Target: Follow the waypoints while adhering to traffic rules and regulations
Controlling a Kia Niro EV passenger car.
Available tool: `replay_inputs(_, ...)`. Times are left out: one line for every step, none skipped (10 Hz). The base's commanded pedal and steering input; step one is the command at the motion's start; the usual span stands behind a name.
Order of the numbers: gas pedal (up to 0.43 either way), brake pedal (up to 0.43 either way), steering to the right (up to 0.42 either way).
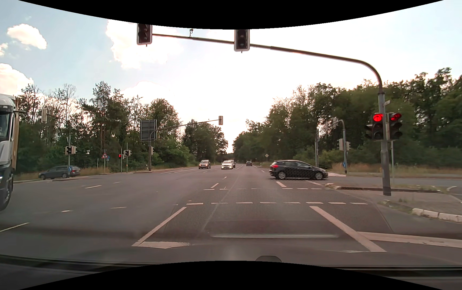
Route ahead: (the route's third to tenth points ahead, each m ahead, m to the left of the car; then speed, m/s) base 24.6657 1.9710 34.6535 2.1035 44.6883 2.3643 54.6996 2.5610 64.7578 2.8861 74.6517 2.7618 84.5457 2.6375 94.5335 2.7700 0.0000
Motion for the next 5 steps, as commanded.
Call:
replay_inputs(0.000,0.305,-0.008)
replay_inputs(0.000,0.311,-0.008)
replay_inputs(0.000,0.311,-0.008)
replay_inputs(0.000,0.311,-0.008)
replay_inputs(0.000,0.305,-0.008)
